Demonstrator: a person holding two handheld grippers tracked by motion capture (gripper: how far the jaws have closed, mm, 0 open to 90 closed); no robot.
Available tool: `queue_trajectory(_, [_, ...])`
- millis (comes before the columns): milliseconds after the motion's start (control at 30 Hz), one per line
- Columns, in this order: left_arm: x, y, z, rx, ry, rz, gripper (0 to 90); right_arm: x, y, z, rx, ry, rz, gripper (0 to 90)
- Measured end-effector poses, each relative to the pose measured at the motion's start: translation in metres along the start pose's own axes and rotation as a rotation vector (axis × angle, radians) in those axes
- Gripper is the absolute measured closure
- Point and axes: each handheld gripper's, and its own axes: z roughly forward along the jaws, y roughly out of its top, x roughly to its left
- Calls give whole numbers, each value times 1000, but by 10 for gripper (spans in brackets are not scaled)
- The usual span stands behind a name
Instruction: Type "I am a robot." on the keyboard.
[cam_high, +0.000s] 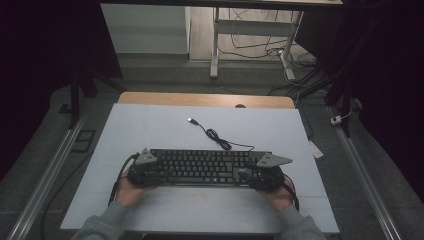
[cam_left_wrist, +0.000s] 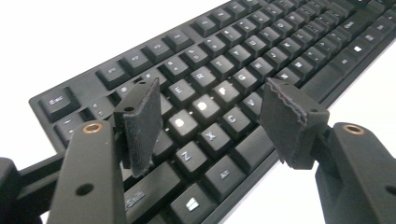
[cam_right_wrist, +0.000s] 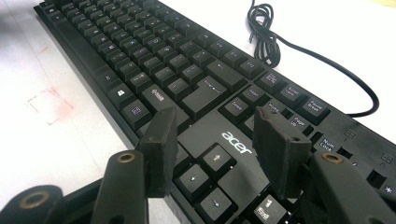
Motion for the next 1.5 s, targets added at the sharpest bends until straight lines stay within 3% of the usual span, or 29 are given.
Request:
queue_trajectory(233, [-9,5,5,7,-47,37,523,0,0,2,1,1,-3,505])
queue_trajectory(500, [-19,9,10,21,-100,83,878,0,0,2,6,0,-3,505])
queue_trajectory(533, [-20,9,11,26,-105,87,890,0,0,2,9,0,-2,504])
queue_trajectory(833, [-29,8,21,73,-116,128,891,0,0,4,16,1,-5,504])
queue_trajectory(1500, [-31,6,26,97,-118,142,891,-1,-1,4,23,-4,-7,503])
